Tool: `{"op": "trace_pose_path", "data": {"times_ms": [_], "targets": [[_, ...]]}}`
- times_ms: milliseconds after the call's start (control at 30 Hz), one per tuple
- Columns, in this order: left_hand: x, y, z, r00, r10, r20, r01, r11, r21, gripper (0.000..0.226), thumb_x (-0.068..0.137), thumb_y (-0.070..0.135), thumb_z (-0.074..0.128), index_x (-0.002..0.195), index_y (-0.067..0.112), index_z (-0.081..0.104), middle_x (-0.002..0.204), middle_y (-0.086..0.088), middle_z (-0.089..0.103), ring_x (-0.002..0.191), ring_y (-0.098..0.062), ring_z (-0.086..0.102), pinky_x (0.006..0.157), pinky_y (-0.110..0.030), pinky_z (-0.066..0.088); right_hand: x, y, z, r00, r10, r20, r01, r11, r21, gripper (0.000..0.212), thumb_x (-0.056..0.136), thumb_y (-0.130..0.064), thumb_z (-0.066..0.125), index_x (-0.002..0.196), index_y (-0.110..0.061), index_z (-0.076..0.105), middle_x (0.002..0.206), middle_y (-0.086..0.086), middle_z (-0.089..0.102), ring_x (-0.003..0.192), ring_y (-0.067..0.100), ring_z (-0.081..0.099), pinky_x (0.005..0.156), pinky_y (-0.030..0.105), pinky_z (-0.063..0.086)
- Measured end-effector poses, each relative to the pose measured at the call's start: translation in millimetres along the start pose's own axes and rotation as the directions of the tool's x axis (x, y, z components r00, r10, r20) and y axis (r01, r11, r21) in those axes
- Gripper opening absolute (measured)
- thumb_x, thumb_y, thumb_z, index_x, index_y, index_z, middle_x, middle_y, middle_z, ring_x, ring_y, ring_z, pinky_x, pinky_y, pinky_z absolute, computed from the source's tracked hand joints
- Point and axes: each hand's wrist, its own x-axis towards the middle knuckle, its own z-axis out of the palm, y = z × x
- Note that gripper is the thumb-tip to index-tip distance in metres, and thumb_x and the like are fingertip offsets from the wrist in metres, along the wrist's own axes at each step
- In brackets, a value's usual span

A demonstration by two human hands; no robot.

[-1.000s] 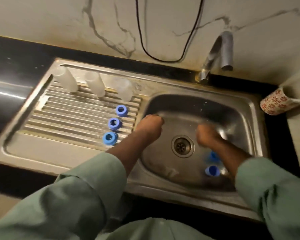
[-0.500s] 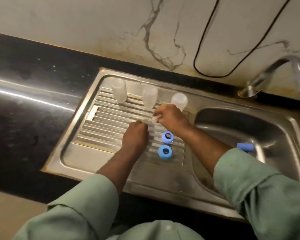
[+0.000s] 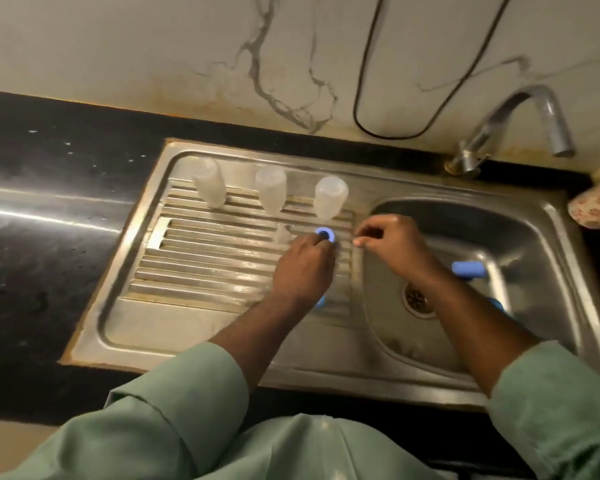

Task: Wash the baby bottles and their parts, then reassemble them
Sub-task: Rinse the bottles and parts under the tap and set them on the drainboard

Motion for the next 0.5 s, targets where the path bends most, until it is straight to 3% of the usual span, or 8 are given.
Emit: {"op": "trace_pose_path", "data": {"times_ms": [67, 133, 167, 267, 333, 433, 500], "targets": [[4.9, 33.5, 22.6, 0.995, 0.063, 0.08, -0.063, 0.998, -0.002, 0.019, 0.099, 0.015, 0.052, 0.097, 0.004, 0.067, 0.105, -0.017, 0.062, 0.104, -0.038, 0.056, 0.08, -0.047, 0.044, -25.0, 49.1, -19.9, 0.982, 0.178, 0.065, -0.176, 0.984, -0.038, 0.011, 0.073, -0.005, 0.077, 0.073, -0.014, 0.072, 0.075, 0.006, 0.072, 0.063, 0.006, 0.057, 0.057, 0.006, 0.038], [10.1, 59.9, 48.5, 0.977, 0.076, 0.2, -0.086, 0.995, 0.041, 0.021, 0.099, 0.017, 0.048, 0.103, 0.007, 0.066, 0.111, -0.015, 0.061, 0.109, -0.035, 0.055, 0.082, -0.042, 0.041, -47.9, 99.9, -22.6, 0.905, 0.369, 0.211, -0.339, 0.926, -0.167, 0.009, 0.077, -0.004, 0.073, 0.074, -0.012, 0.071, 0.084, 0.013, 0.073, 0.069, 0.014, 0.062, 0.059, 0.014, 0.042], [11.3, 75.8, 63.7, 0.963, 0.079, 0.257, -0.095, 0.994, 0.05, 0.021, 0.099, 0.017, 0.048, 0.106, 0.007, 0.066, 0.113, -0.015, 0.061, 0.111, -0.034, 0.055, 0.082, -0.04, 0.041, -62.0, 125.9, -22.1, 0.836, 0.459, 0.302, -0.399, 0.885, -0.241, 0.004, 0.08, -0.005, 0.07, 0.081, -0.008, 0.072, 0.089, 0.018, 0.072, 0.07, 0.018, 0.063, 0.059, 0.021, 0.045], [12.1, 107.0, 100.4, 0.918, 0.034, 0.395, -0.058, 0.997, 0.048, 0.024, 0.097, 0.015, 0.05, 0.114, 0.009, 0.066, 0.119, -0.015, 0.062, 0.113, -0.035, 0.058, 0.09, -0.041, 0.05, -93.4, 176.5, -9.3, 0.584, 0.644, 0.495, -0.553, 0.762, -0.338, 0.02, 0.084, -0.009, 0.068, 0.103, -0.01, 0.063, 0.099, 0.022, 0.069, 0.061, 0.02, 0.058, 0.053, 0.026, 0.047], [12.4, 120.3, 122.0, 0.895, -0.022, 0.446, -0.007, 0.998, 0.065, 0.027, 0.096, 0.015, 0.052, 0.119, 0.011, 0.066, 0.122, -0.014, 0.062, 0.114, -0.035, 0.059, 0.093, -0.045, 0.052, -101.0, 195.6, -1.7, 0.491, 0.676, 0.549, -0.607, 0.718, -0.34, 0.028, 0.082, -0.009, 0.071, 0.107, -0.013, 0.057, 0.096, 0.018, 0.067, 0.066, 0.022, 0.061, 0.062, 0.034, 0.055], [17.0, 133.4, 145.5, 0.883, -0.115, 0.455, 0.079, 0.992, 0.097, 0.027, 0.097, 0.018, 0.055, 0.121, 0.012, 0.066, 0.125, -0.013, 0.061, 0.115, -0.035, 0.06, 0.095, -0.045, 0.052, -99.1, 216.1, 8.5, 0.418, 0.664, 0.62, -0.576, 0.721, -0.385, 0.035, 0.083, -0.009, 0.071, 0.115, -0.004, 0.057, 0.091, 0.015, 0.065, 0.079, 0.026, 0.063, 0.08, 0.041, 0.055], [20.1, 138.5, 157.6, 0.875, -0.183, 0.448, 0.148, 0.983, 0.113, 0.027, 0.097, 0.022, 0.057, 0.122, 0.013, 0.066, 0.126, -0.012, 0.061, 0.116, -0.035, 0.06, 0.095, -0.043, 0.052, -98.3, 229.9, 13.8, 0.462, 0.648, 0.605, -0.525, 0.75, -0.402, 0.036, 0.084, -0.015, 0.071, 0.115, -0.002, 0.059, 0.106, 0.015, 0.066, 0.092, 0.028, 0.064, 0.078, 0.037, 0.052]]}}
